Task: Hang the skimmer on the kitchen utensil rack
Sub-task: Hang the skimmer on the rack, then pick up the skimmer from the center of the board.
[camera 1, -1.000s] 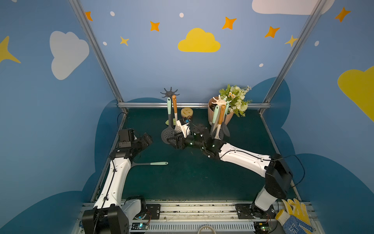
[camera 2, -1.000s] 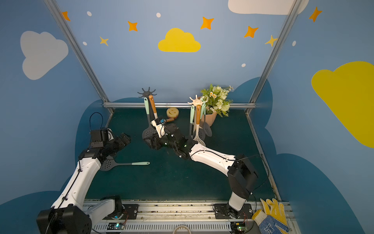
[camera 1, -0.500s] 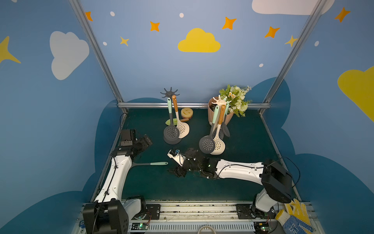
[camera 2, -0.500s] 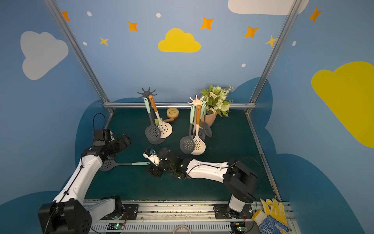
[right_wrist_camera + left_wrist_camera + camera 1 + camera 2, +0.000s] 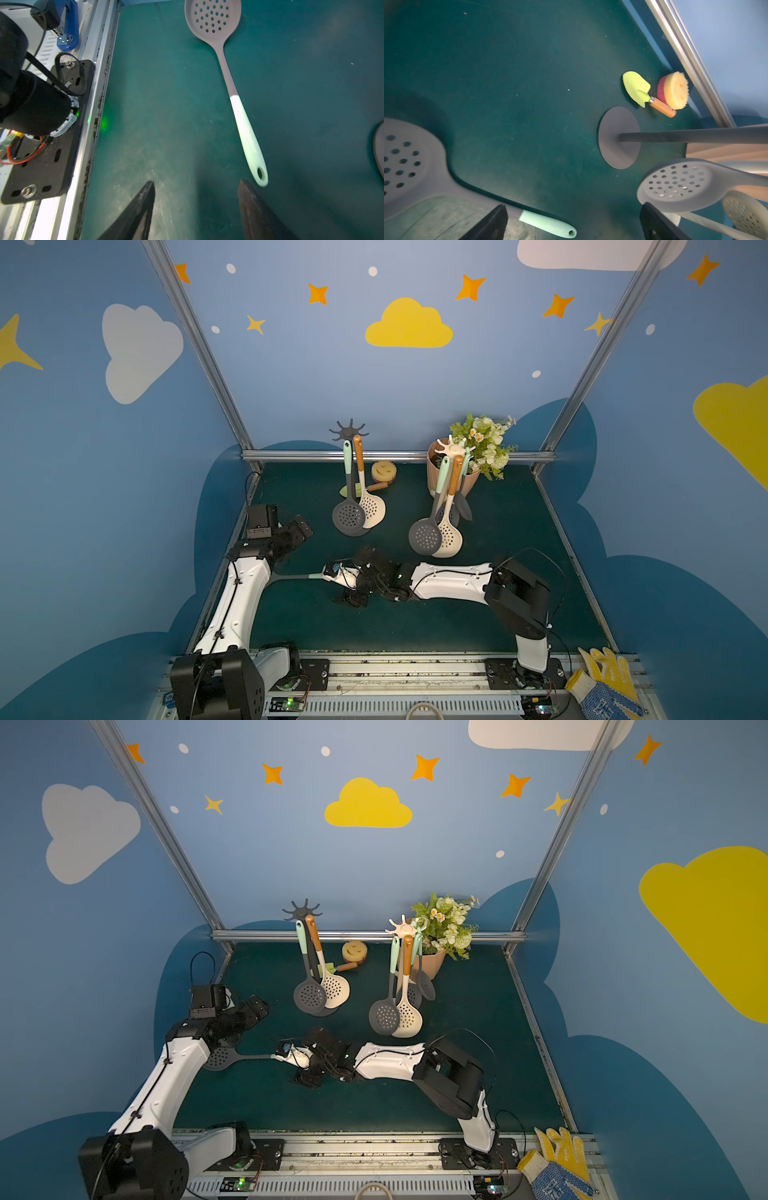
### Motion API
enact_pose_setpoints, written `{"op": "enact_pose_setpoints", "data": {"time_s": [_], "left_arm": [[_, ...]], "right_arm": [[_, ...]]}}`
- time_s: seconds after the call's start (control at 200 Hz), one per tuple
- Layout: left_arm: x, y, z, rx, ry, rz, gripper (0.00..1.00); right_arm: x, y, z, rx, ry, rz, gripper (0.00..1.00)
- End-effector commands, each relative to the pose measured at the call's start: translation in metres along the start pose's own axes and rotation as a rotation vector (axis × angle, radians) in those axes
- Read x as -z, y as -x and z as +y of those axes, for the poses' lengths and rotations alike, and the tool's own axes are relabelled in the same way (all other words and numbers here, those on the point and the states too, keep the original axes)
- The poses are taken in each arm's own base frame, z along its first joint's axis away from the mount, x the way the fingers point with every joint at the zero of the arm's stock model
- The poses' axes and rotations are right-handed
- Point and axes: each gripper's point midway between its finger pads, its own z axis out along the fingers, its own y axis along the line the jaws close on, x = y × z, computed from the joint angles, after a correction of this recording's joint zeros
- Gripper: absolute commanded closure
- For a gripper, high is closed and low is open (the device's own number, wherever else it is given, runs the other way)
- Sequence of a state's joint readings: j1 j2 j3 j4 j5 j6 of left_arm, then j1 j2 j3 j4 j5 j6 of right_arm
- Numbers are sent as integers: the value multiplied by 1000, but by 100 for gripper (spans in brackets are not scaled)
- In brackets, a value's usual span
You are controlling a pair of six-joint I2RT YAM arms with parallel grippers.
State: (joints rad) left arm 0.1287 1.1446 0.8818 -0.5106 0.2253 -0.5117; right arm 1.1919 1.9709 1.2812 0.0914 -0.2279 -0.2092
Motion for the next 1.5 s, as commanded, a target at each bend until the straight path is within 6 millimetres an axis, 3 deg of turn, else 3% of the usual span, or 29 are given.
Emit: {"op": "enact_pose_setpoints", "data": {"time_s": [0.0,0.411,0.566,1.101,1.292,1.497], "left_arm": [[-2,-1,-11,-6,-57,27,0],[-6,-4,-15,-1,-86,44,0],[-7,-3,-14,5,-75,47,0],[-6,-2,-13,5,-73,38,0],[-5,-1,-13,3,-72,32,0],[-2,-1,-13,-3,-75,24,0]], "right_arm": [[-12,0,-5,29,17,26,37],[-50,-6,-38,22,8,78,40],[-64,-14,-41,27,5,112,41],[-84,-46,-65,39,-91,255,44],[-84,-52,-65,51,-94,284,56],[-68,-61,-46,136,-64,338,76]]}}
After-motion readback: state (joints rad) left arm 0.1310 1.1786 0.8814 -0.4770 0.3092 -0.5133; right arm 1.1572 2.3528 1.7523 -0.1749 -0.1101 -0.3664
